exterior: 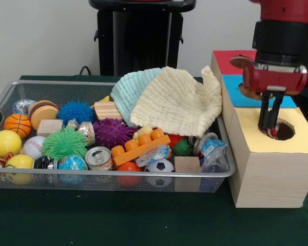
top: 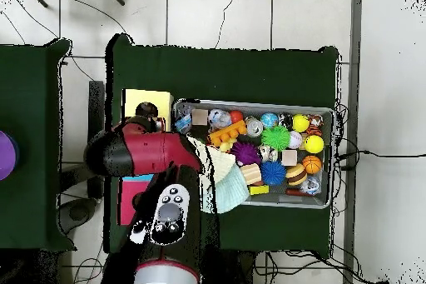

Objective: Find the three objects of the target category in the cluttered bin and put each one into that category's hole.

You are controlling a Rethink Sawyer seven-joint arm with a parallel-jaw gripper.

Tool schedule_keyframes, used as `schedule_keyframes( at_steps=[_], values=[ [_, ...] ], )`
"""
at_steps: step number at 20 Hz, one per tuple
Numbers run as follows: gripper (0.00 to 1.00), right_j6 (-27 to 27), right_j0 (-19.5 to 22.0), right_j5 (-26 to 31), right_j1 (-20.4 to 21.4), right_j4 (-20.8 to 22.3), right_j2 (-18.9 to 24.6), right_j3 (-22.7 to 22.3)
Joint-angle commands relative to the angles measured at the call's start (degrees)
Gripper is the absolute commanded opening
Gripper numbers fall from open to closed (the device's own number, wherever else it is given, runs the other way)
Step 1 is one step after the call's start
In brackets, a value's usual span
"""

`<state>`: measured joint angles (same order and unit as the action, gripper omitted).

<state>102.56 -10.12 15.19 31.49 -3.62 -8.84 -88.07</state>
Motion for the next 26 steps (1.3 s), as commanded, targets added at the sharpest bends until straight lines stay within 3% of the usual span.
schedule_keyframes(
  at_steps=[1, 6, 15, 19, 25, 26],
  values=[
    [0.0, 1.0, 3.2, 13.5, 9.3, 2.3, 3.1, -11.6],
    [0.0, 0.5, 4.3, 14.1, 10.4, 2.8, 3.8, -12.3],
    [0.0, 1.4, 5.2, 11.3, 8.1, 4.3, 4.4, -12.0],
    [0.0, 3.0, 6.4, 4.9, 6.9, 4.8, 4.8, -13.3],
    [0.0, 4.9, 7.0, 0.6, 6.5, 5.6, 4.1, -13.7],
    [1.0, 7.1, 7.2, -3.3, 6.6, 5.9, 4.0, -14.5]
  ],
)
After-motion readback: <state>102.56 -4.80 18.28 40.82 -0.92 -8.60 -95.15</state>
